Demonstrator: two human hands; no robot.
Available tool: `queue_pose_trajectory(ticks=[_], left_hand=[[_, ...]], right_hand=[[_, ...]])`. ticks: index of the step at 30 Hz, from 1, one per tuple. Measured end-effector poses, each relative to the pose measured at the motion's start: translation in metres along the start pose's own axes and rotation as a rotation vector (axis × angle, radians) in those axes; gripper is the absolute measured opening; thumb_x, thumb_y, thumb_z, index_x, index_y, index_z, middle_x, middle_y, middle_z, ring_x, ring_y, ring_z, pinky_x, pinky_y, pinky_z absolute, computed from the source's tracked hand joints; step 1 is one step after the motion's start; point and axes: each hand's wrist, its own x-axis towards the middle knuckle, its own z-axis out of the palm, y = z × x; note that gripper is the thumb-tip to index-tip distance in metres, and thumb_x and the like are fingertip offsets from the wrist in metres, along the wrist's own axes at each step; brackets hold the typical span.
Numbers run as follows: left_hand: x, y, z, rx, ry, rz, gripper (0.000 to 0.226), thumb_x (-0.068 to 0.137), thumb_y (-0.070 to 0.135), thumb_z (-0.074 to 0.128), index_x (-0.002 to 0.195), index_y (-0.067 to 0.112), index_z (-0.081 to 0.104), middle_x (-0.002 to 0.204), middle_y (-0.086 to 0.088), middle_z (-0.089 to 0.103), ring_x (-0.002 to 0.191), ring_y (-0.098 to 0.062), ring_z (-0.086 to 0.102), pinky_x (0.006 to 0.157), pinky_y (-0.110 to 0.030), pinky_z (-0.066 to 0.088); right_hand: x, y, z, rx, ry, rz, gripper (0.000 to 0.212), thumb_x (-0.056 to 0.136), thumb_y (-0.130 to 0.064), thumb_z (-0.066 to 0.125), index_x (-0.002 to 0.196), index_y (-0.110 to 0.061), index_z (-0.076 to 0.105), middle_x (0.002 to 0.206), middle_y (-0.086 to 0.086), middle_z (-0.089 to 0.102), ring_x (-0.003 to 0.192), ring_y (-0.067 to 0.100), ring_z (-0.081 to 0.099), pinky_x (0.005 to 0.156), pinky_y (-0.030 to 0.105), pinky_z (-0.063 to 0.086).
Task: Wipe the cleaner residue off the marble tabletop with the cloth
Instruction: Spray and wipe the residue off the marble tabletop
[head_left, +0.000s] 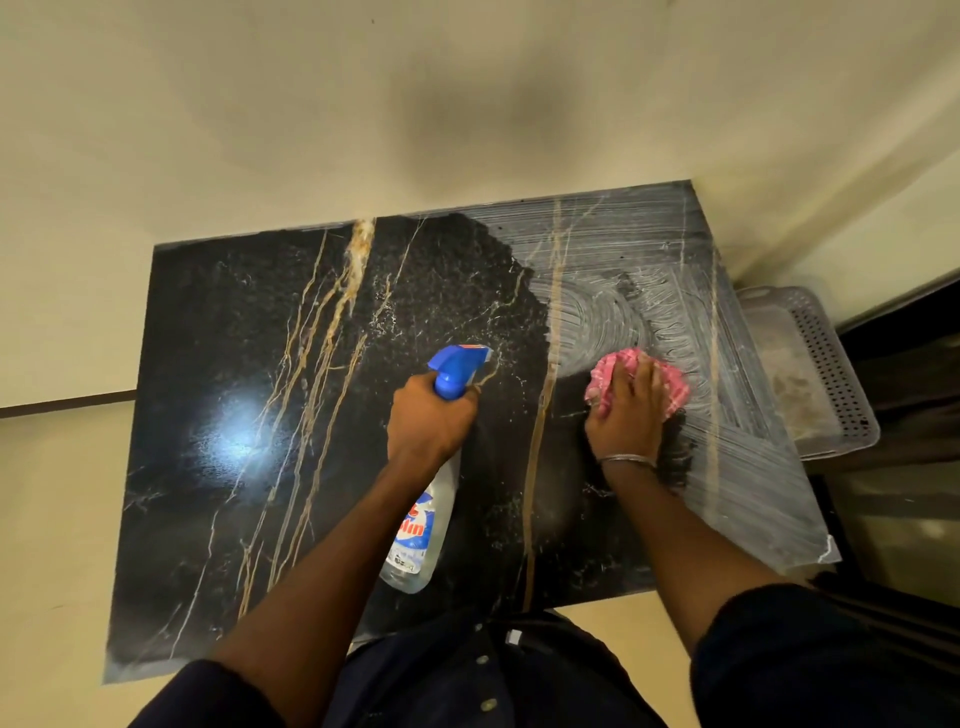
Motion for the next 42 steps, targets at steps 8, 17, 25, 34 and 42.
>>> queue_pose_trajectory(ticks=[8,17,25,34,42], left_hand=[[0.002,0.003,0.009,0.019,0.028,-0.026,0.013,0.077,0.031,0.069,0.083,0.021,0.063,0.070,-0.001,0.066,0.066,-0.018,0.066,0.072,-0.043,0.060],[0.011,0.010,0.002,0.008,0.040,-0.020,0.018,0.083,0.028,0.069,0.095,0.016,0.064,0.075,-0.002,0.067,0.068,-0.016,0.066,0.071,-0.038,0.060],[0.017,0.001,-0.010,-0.002,0.077,-0.067,0.023,0.081,0.031,0.070,0.096,0.014,0.065,0.076,-0.003,0.068,0.069,-0.017,0.068,0.072,-0.042,0.061],[0.028,0.003,-0.013,-0.018,0.071,-0.028,0.015,0.080,0.029,0.069,0.083,0.015,0.063,0.064,-0.001,0.062,0.056,-0.015,0.060,0.062,-0.036,0.056],[0.040,0.008,-0.010,0.010,0.025,-0.006,0.016,0.080,0.032,0.068,0.083,0.017,0.063,0.064,0.001,0.062,0.057,-0.014,0.060,0.061,-0.033,0.054]], right_hand=[[-0.020,-0.078,0.026,0.006,-0.128,-0.557,0.065,0.084,-0.023,0.052,0.146,-0.017,0.035,0.156,0.013,0.026,0.146,0.034,0.016,0.119,0.050,0.016],[0.042,0.012,-0.012,-0.065,-0.015,-0.299,0.070,0.080,-0.014,0.054,0.147,-0.013,0.032,0.153,0.019,0.031,0.143,0.038,0.023,0.119,0.050,0.012],[0.037,-0.037,0.007,-0.032,0.001,-0.177,0.071,0.080,-0.026,0.045,0.148,-0.012,0.029,0.156,0.019,0.024,0.145,0.039,0.014,0.118,0.053,0.015],[0.036,-0.059,0.020,-0.008,-0.097,-0.587,0.071,0.083,-0.020,0.055,0.149,-0.019,0.030,0.157,0.007,0.027,0.147,0.030,0.017,0.117,0.051,0.022],[0.082,0.010,-0.006,-0.046,0.009,-0.149,0.071,0.081,-0.015,0.060,0.147,-0.008,0.032,0.155,0.021,0.027,0.144,0.040,0.019,0.118,0.054,0.016]])
